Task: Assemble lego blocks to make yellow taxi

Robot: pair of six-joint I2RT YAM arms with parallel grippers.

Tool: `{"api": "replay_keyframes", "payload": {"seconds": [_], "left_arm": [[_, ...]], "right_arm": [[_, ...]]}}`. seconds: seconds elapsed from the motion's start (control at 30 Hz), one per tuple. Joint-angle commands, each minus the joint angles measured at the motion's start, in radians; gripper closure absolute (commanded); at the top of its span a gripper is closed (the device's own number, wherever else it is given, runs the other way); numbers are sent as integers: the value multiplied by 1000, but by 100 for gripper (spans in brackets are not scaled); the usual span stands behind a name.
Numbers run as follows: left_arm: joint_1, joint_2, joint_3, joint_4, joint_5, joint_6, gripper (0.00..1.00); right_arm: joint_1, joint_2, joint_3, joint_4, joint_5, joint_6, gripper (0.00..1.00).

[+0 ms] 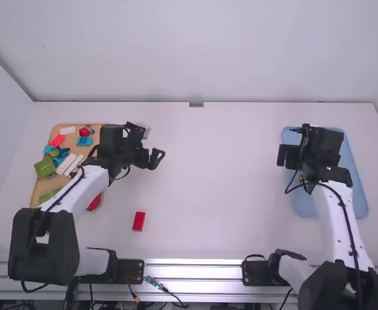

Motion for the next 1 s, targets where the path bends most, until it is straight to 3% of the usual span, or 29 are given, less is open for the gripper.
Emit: {"api": "replay_keyframes", "payload": {"seconds": [0.0,0.27,0.67,0.97], "left_arm": [[-6,-83,60,-63,-134,-166,1],[4,-245,129,-316,-146,-161,1],[44,-388,-15,-173,-290,-109,15],[44,-561,-188,0,-441,-109,33]], "right_arm": [[53,-11,34,-37,3,54,1],[180,-11,34,-104,30,53,1],[205,-152,-107,37,84,128,15],[205,-322,-277,207,84,128,32]]}}
